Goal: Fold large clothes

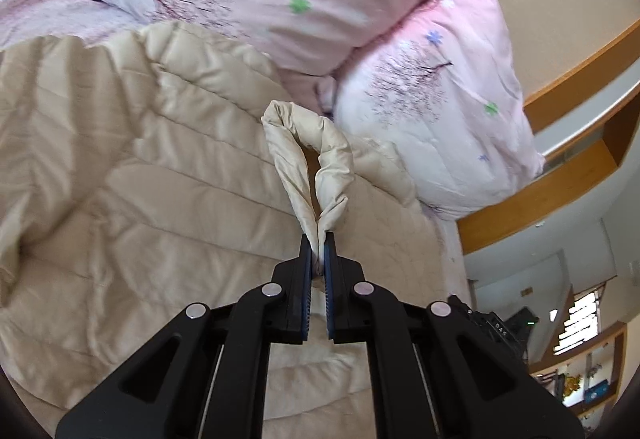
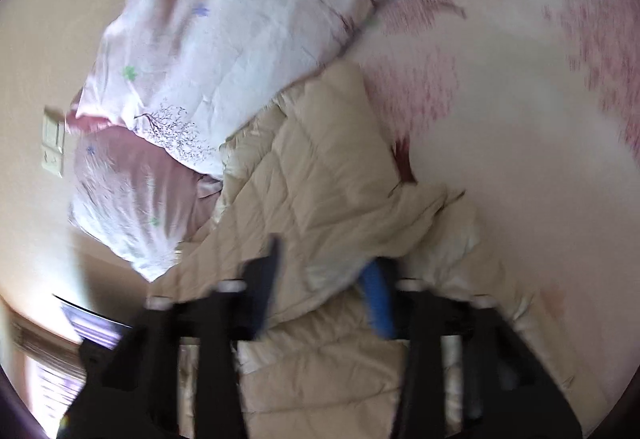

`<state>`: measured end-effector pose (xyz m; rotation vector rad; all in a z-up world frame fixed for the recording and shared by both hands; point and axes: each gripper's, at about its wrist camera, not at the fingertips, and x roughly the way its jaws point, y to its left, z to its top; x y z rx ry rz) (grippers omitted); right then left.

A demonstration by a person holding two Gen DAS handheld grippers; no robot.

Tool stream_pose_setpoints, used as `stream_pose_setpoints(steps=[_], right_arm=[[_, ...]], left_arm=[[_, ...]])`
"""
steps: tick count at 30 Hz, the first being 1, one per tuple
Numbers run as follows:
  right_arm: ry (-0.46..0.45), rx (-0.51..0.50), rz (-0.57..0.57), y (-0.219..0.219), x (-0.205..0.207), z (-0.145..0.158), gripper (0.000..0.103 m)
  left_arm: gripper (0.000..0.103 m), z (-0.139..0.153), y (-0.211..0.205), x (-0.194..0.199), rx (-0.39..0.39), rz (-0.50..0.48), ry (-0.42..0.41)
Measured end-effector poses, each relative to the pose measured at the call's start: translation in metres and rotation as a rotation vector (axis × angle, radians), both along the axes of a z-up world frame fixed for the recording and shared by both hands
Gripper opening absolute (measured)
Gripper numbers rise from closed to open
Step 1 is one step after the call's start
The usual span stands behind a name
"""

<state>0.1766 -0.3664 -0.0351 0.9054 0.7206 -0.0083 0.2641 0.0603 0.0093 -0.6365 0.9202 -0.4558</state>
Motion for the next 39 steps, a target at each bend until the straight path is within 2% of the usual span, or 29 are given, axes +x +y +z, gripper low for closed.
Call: stream_pose_setpoints(steps=[2, 4, 7, 10, 13, 15, 17, 20, 24, 26, 29, 32, 34, 35, 39], right_arm=[[-0.023, -0.156, -0.016, 0.01, -0.004, 0.012, 0.011], [0.009, -0.275, -0.019, 0.02, -0.003, 0.015, 0.01], [0.107, -0.33, 0.015, 0.027, 0.004, 0.004, 0.01], [0.193, -0.365, 0.054, 0.031, 0.009, -0.008, 0.018], [0.252, -0.43, 0.105, 0.042, 0.004, -0.001, 0.032], [0.251, -0.422, 0.171, 0.057, -0.003, 0.013, 0.036], [0.213, -0.415, 0.252, 0.078, -0.004, 0.028, 0.036], [0.119, -0.459, 0.405, 0.127, 0.005, 0.047, 0.036], [0.069, -0.502, 0.584, 0.203, 0.044, 0.042, 0.035], [0.062, -0.515, 0.621, 0.23, 0.057, 0.036, 0.034], [0.068, -0.563, 0.667, 0.268, 0.078, 0.022, 0.034], [0.15, -0.649, 0.691, 0.295, 0.094, -0.006, 0.036], [0.142, -0.677, 0.68, 0.299, 0.092, -0.008, 0.036], [0.141, -0.665, 0.681, 0.299, 0.091, -0.006, 0.039], [0.139, -0.497, 0.673, 0.279, 0.08, 0.008, 0.06]], left_arm=[[0.004, -0.007, 0.001, 0.001, 0.029, 0.006, 0.013], [0.004, -0.022, 0.004, 0.001, 0.039, 0.001, 0.053], [0.004, -0.037, -0.001, 0.0, 0.073, 0.004, 0.089], [0.005, -0.048, -0.001, -0.002, 0.088, 0.005, 0.118], [0.007, -0.053, 0.0, -0.006, 0.097, 0.002, 0.136], [0.01, -0.05, 0.004, -0.01, 0.096, -0.006, 0.134], [0.022, -0.045, 0.012, -0.015, 0.082, -0.007, 0.127], [0.038, -0.033, 0.023, -0.026, 0.075, 0.004, 0.089], [0.048, -0.009, 0.049, -0.056, 0.122, 0.038, -0.006], [0.059, -0.002, 0.068, -0.077, 0.159, 0.077, -0.043], [0.064, 0.001, 0.099, -0.102, 0.194, 0.137, -0.052], [0.065, -0.004, 0.142, -0.125, 0.184, 0.22, -0.017], [0.065, -0.01, 0.173, -0.142, 0.172, 0.295, 0.018], [0.065, -0.013, 0.186, -0.149, 0.17, 0.327, 0.032], [0.065, -0.029, 0.231, -0.173, 0.126, 0.458, 0.093]])
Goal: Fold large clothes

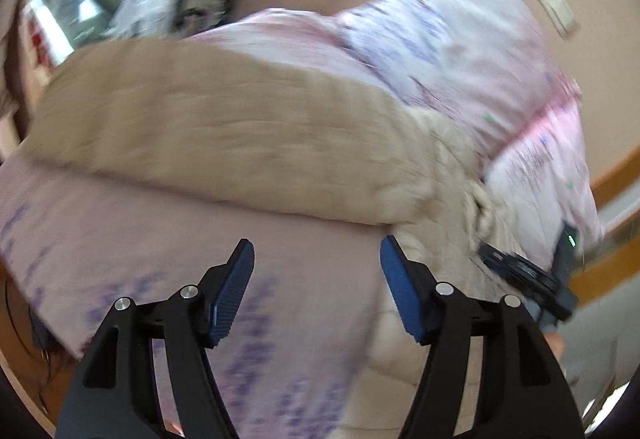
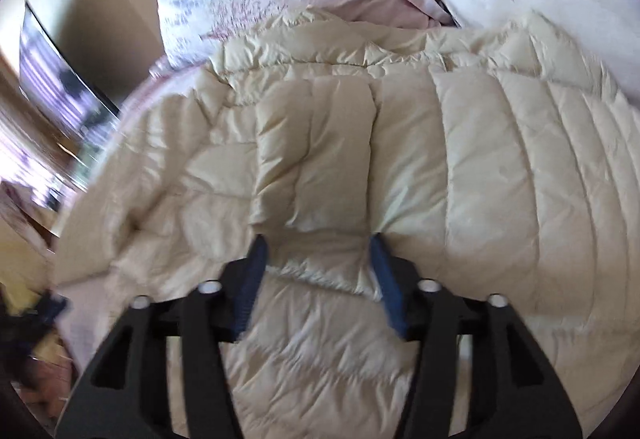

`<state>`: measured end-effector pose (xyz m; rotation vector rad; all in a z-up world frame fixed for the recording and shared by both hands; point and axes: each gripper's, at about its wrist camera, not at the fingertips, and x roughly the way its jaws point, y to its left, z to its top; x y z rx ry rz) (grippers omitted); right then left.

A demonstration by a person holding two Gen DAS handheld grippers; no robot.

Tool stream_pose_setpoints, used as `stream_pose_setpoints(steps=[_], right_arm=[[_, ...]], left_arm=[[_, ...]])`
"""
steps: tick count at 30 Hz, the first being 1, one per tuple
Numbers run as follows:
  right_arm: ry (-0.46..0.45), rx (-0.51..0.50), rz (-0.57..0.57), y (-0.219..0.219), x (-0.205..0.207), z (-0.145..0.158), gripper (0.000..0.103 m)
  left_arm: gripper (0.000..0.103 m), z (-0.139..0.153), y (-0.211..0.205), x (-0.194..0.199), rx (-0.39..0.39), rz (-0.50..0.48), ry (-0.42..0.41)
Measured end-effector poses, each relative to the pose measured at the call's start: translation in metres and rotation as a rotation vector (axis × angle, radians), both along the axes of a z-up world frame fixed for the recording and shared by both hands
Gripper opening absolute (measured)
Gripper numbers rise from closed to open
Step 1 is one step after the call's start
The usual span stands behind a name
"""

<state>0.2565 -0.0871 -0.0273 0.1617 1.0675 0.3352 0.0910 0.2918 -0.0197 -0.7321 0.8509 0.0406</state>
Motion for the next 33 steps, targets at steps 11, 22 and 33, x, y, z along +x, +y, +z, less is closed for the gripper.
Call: stream_pose_setpoints(steps=[11, 22, 33], right_arm=[[0.047, 0.104, -0.017, -0.026, -0.026, 0.007, 0.064], [0.063, 0.147, -0.007, -0.029, -0.036, 0.003, 0.065], [0.035, 0.158, -0.023, -0.054, -0.046, 0.015, 0.065]], left_arm=[[0.064, -0.03, 0.056, -0.014, -0.262, 0.3, -0.002], [0.025, -0.053, 0.088, -0.015, -0.471, 0.483, -0.044], [0.001, -0.01, 0.097, 0.0, -0.386, 0.42, -0.182]])
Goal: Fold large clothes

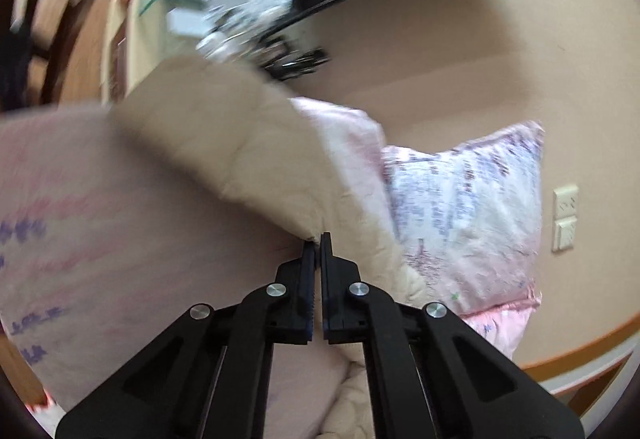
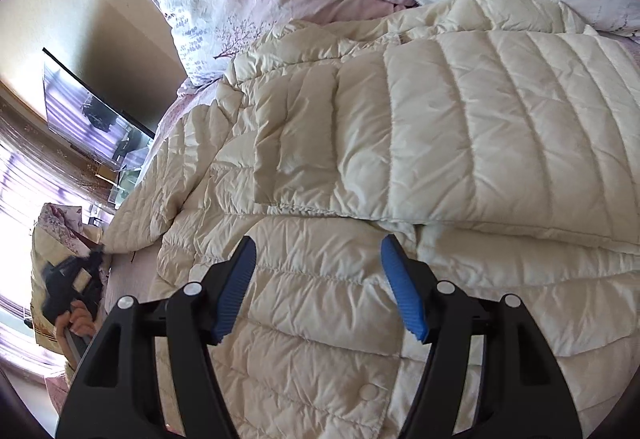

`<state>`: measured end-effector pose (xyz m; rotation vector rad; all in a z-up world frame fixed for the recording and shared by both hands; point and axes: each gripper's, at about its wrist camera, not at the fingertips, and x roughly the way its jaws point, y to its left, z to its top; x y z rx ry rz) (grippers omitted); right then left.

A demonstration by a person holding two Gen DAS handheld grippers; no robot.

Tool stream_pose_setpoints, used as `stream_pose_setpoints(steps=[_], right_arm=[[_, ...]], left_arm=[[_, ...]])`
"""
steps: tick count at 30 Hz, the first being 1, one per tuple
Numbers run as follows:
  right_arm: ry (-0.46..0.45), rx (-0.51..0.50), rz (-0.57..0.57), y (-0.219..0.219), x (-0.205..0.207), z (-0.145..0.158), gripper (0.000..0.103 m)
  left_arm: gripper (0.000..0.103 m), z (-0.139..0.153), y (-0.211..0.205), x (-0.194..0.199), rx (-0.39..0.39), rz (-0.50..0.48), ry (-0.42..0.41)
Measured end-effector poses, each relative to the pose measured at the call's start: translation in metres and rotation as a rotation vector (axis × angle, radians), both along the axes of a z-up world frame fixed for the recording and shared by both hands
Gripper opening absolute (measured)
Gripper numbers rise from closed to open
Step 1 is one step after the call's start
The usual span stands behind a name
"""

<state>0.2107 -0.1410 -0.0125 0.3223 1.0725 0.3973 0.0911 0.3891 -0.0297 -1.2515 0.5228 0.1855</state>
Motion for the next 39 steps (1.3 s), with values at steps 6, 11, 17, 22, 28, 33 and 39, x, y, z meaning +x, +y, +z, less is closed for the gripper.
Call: stream_pose_setpoints(steps=[6, 11, 17, 22, 28, 33, 39], right_arm=[[-0.034, 0.007, -0.035, -0.021, -0.006, 0.009, 0.065], [-0.05, 0.01, -0.091, -0.047, -0.012, 0.014, 0.065], [-0.064, 0.021, -0.165, -0.084, -0.021, 0.019, 0.065], [-0.051, 0.024, -0.23, -0.113, -0.027, 0.015, 0.065], [-0.057, 0.002, -0.288, -0.138, -0.034, 0.016, 0.065], [-0.085, -0.029, -0.284, -0.138, -0.036, 0.024, 0.065], [-0.174, -0.105, -0.133, -0.098, -0.03, 0.049, 0.065]], left_arm=[[0.0, 0.074, -0.039, 0.039, 0.146, -0.145, -0.141], [0.0, 0.119, -0.11, 0.079, 0.202, -0.346, -0.259], [0.0, 0.134, -0.229, 0.111, 0.239, -0.649, -0.334], [0.0, 0.11, -0.328, 0.126, 0.275, -0.87, -0.284], [0.0, 0.06, -0.402, 0.139, 0.3, -1.041, -0.129], [0.004, 0.045, -0.415, 0.134, 0.295, -1.111, -0.067], [0.061, 0.072, -0.371, 0.104, 0.361, -1.097, -0.167]])
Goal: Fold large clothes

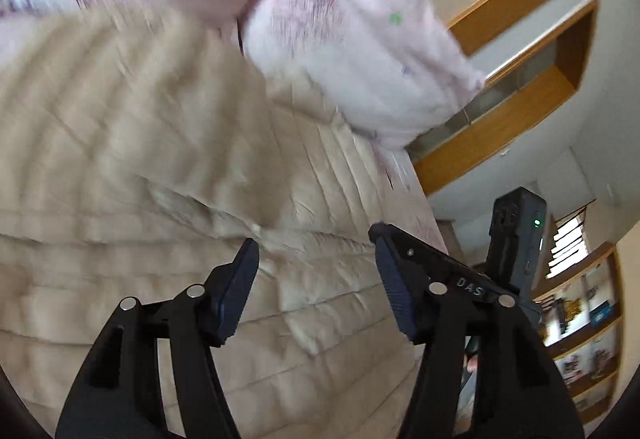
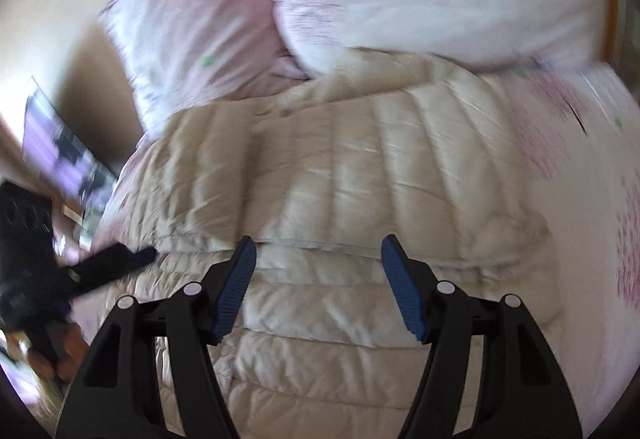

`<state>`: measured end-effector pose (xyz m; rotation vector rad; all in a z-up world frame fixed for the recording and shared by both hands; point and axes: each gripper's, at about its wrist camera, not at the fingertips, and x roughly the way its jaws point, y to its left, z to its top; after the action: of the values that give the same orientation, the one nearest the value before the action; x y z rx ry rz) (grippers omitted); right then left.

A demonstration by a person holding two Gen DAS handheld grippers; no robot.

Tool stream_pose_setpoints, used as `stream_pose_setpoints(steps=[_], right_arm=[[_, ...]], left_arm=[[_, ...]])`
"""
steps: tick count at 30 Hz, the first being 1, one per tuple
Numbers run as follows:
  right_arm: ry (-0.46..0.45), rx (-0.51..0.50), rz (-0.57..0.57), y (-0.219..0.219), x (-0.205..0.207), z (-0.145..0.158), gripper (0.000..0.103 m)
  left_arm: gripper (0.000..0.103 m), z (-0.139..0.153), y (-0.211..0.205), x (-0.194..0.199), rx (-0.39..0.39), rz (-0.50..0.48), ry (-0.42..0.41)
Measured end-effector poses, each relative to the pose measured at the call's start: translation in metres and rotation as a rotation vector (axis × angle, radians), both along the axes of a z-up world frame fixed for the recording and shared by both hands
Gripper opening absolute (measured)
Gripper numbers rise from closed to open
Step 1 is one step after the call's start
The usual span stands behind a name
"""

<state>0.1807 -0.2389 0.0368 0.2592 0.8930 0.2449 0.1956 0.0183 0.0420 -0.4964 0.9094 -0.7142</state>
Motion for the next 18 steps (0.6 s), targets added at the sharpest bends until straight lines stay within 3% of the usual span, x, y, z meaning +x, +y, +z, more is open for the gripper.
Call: stream_pose_setpoints(steps=[3, 8, 13, 16, 17, 18], right_arm=[[-0.039, -0.058, 0.1, 0.034, 0.005, 0.014, 0.065], [-0.144, -0.235, 0.239, 0.106, 0.008, 0.017, 0.065], [-0.238, -0.433, 0.333, 0.17, 0.009, 0.008, 0.065], [-0.28, -0.562, 0.319, 0.191, 0.015, -0.004, 0.064], [-0.274, -0.582, 0.289, 0.192, 0.022, -0.008, 0.055], [-0.261, -0.578, 0.271, 0.189, 0.027, -0.01, 0.035]], left_arm=[[0.062, 0.006, 0.037, -0.001, 0.066, 0.101, -0.061], [0.062, -0.015, 0.091, 0.016, 0.167, 0.268, -0.001], [0.062, -0.041, 0.111, 0.024, 0.206, 0.3, 0.065], [0.062, -0.053, 0.113, 0.03, 0.214, 0.308, 0.1], [0.062, -0.056, 0.114, 0.028, 0.215, 0.309, 0.109], [0.062, -0.059, 0.116, 0.03, 0.21, 0.31, 0.118]])
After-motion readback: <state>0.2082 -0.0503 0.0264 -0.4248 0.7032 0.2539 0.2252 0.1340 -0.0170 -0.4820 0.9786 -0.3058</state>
